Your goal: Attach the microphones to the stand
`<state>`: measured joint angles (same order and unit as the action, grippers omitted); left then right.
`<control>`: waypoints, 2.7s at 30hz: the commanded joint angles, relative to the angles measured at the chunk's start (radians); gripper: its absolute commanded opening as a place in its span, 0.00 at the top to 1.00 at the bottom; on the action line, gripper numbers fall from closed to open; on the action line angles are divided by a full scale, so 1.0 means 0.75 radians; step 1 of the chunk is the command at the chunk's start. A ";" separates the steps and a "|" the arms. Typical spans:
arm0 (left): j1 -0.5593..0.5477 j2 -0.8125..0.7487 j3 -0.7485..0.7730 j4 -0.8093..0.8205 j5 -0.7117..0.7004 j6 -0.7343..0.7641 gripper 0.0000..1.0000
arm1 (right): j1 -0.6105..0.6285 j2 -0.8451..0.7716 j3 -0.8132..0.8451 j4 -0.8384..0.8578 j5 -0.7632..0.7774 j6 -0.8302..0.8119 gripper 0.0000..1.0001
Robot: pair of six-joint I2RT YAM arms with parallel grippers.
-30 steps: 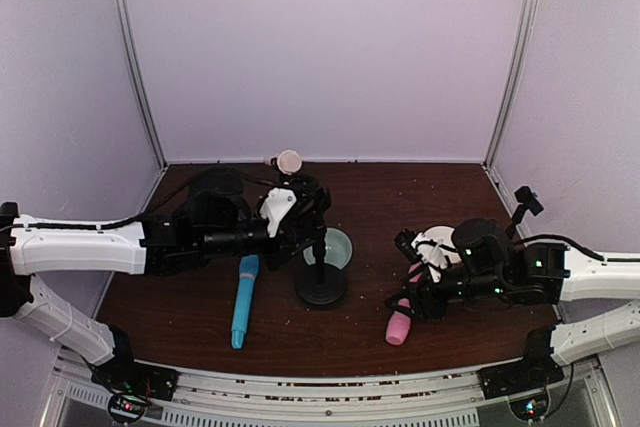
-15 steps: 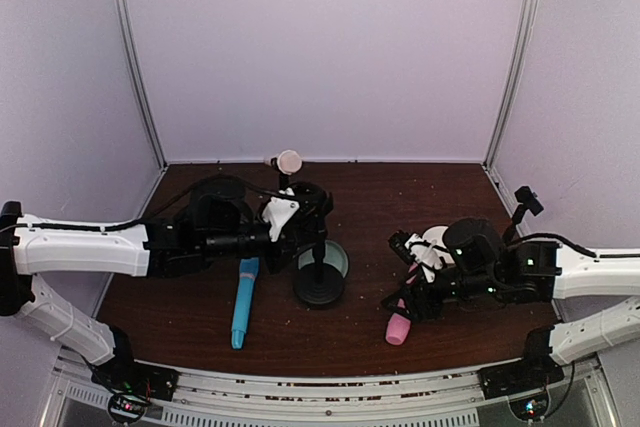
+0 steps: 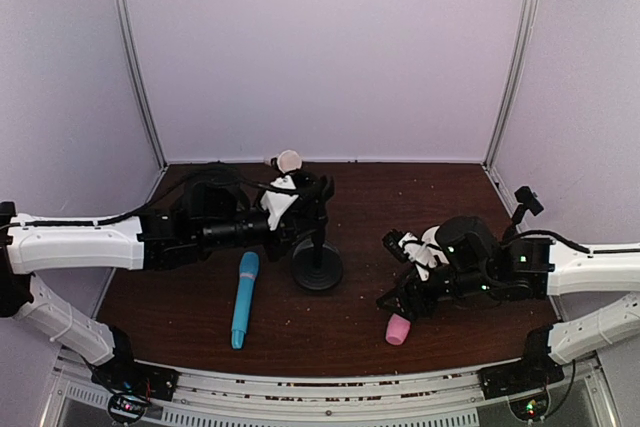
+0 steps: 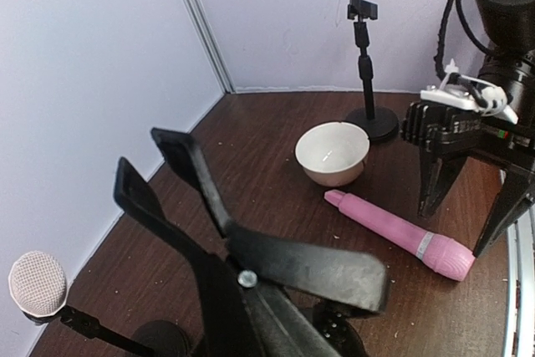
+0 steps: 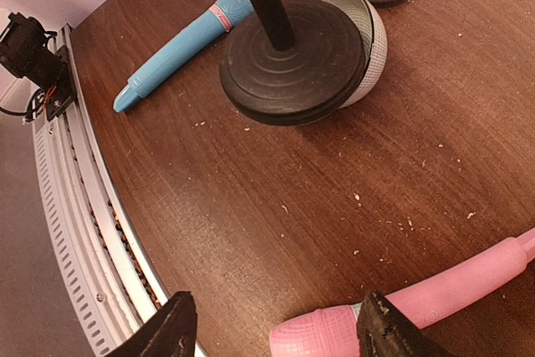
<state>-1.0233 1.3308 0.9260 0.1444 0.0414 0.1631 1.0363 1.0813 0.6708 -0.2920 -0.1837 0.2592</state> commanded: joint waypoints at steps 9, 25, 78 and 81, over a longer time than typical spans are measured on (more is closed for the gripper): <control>0.126 0.195 0.170 0.202 0.091 0.060 0.85 | -0.004 -0.080 -0.022 -0.003 0.022 0.010 0.33; 0.148 0.277 0.355 0.153 0.104 0.151 0.85 | -0.005 -0.082 -0.062 0.038 0.013 0.027 0.33; -0.218 -0.038 -0.599 0.671 -0.159 -0.148 0.28 | -0.005 0.160 0.083 0.031 -0.054 -0.080 0.33; -0.247 0.012 -0.724 0.880 -0.172 -0.246 0.29 | -0.005 0.169 0.080 0.097 -0.096 -0.120 0.33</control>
<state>-1.1870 1.3117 0.4770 0.6453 -0.0399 0.0860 1.0363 1.2018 0.7101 -0.3038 -0.2256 0.2188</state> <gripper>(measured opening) 0.717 0.670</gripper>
